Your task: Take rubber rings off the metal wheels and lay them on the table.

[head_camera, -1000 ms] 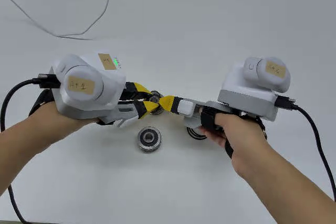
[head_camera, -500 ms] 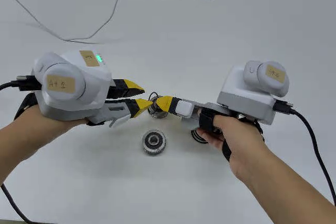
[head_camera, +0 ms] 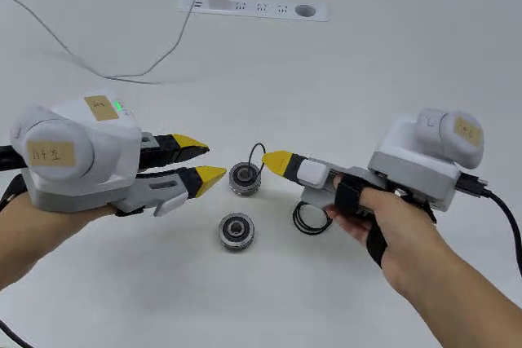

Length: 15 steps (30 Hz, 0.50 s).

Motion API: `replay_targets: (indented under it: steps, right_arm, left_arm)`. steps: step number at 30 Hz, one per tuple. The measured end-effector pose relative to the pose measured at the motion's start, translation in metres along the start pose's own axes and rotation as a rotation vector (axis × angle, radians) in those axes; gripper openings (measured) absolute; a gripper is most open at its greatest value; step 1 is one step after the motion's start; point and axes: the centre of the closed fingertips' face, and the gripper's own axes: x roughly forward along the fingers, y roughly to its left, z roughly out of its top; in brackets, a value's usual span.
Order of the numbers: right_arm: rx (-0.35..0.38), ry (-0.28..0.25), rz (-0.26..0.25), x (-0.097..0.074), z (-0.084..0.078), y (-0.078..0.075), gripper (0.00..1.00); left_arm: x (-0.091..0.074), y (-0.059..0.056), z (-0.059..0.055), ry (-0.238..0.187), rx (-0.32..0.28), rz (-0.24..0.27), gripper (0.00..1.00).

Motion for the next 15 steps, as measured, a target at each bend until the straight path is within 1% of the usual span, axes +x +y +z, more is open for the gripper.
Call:
replay_targets:
  steps: [4, 7, 11, 12, 15]
  right_arm:
    - [0.023, -0.008, -0.028, -0.014, -0.005, -0.012, 0.01]
    - [0.055, -0.014, -0.042, -0.025, -0.011, -0.019, 0.01]
    - [0.076, -0.023, -0.062, -0.036, -0.017, -0.025, 0.01]
    - [0.086, -0.027, -0.071, -0.039, -0.017, -0.03, 0.01]
    - [0.107, -0.038, -0.081, -0.046, -0.017, -0.038, 0.01]
  left_arm:
    - [-0.003, -0.002, 0.001, -0.018, -0.011, 0.007, 0.28]
    - [-0.007, 0.0, 0.002, -0.04, -0.026, 0.023, 0.31]
    - [-0.012, 0.002, 0.004, -0.06, -0.037, 0.039, 0.32]
    - [-0.014, 0.003, 0.005, -0.065, -0.041, 0.042, 0.33]
    - [-0.016, 0.003, 0.006, -0.072, -0.046, 0.046, 0.33]
